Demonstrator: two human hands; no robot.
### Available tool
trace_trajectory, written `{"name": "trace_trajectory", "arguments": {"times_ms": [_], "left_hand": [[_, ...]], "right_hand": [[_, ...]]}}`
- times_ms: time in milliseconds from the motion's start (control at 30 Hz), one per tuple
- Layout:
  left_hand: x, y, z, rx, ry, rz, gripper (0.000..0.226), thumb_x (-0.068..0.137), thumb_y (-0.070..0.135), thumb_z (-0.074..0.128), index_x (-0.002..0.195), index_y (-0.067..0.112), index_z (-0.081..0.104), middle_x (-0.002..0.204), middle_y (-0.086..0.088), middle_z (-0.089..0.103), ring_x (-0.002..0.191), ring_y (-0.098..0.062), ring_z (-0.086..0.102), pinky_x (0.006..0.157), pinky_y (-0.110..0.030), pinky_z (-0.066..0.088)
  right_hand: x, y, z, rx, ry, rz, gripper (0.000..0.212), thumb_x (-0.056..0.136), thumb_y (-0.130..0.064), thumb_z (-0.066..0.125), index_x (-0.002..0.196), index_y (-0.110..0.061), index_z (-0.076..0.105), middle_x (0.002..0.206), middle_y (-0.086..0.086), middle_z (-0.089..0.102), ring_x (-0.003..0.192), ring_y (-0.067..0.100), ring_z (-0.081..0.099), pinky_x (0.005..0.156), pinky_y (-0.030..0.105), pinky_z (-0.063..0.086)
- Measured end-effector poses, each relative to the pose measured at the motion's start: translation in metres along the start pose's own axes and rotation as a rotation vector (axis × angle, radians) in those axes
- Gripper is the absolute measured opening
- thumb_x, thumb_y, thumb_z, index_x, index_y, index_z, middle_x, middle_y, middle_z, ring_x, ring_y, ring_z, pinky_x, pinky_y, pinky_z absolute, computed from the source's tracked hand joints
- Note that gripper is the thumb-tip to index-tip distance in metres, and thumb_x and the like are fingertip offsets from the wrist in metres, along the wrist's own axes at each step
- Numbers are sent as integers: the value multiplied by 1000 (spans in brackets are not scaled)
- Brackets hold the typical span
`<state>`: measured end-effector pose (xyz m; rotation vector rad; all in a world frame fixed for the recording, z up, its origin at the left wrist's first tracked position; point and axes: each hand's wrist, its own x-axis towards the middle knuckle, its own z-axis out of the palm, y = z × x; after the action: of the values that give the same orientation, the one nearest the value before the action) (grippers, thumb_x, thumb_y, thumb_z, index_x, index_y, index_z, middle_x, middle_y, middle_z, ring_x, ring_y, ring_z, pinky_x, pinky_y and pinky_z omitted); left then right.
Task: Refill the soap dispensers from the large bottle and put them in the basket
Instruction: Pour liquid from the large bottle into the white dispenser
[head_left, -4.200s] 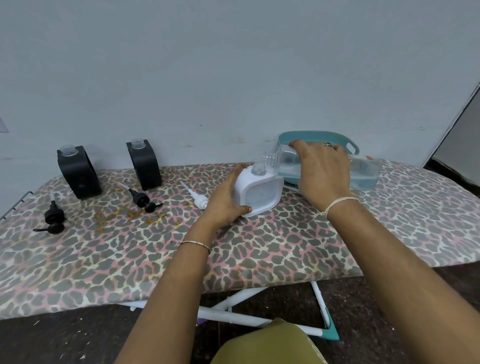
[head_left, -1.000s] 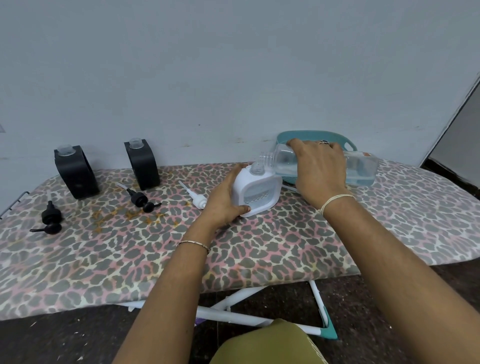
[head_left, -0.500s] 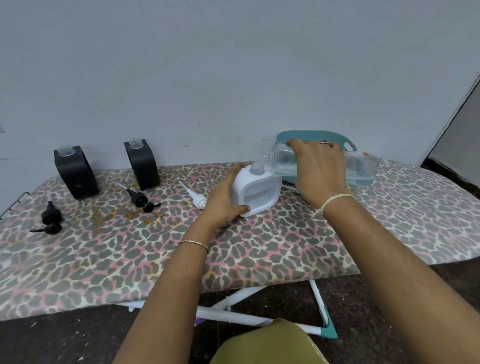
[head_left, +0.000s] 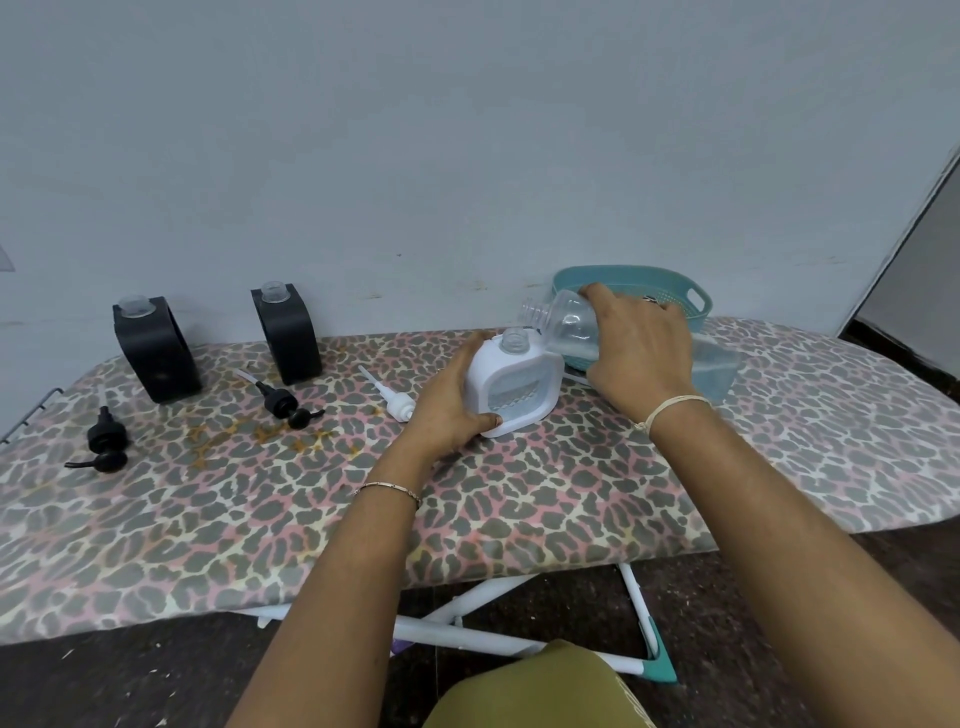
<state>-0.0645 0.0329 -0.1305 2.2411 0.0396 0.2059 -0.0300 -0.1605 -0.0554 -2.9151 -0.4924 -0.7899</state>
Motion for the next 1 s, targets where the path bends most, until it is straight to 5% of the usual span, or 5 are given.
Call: {"name": "trace_trajectory", "arguments": {"times_ms": [367,533,633,1000], "left_hand": [[0,0,1,-5,3,21,100,72,6,79,149,31,18,141,-1,42,120,-22,47,97,-31,40],[-1,0,1,-3,2,17,101,74,5,77,149,31,17,144,-1,40,122,-22,46,101,-34,40],[-1,2,-1,3,-20,8,99,74,2,75,148,34,17,138,-2,43,114,-22,50,95,-36,47],[1,15,-19,84,-129,58,93,70,-6,72,142,28,25,120,1,48,105,-27,55,91,-47,50]], "right_hand": [[-6,3,2,367,27,108,50,73,-17,68,121,-17,53,97,7,67,88,34,62,61,32,36],[1,11,6,815,-9,343,65,66,-16,82,125,-16,55,124,0,63,108,21,59,78,26,43],[-1,13,13,1006,6,466,68,60,-11,86,122,-18,58,121,-3,63,108,17,59,86,29,48],[-5,19,39,1084,88,604,65,59,-13,84,119,-22,59,118,-3,63,108,18,59,93,39,52]]}}
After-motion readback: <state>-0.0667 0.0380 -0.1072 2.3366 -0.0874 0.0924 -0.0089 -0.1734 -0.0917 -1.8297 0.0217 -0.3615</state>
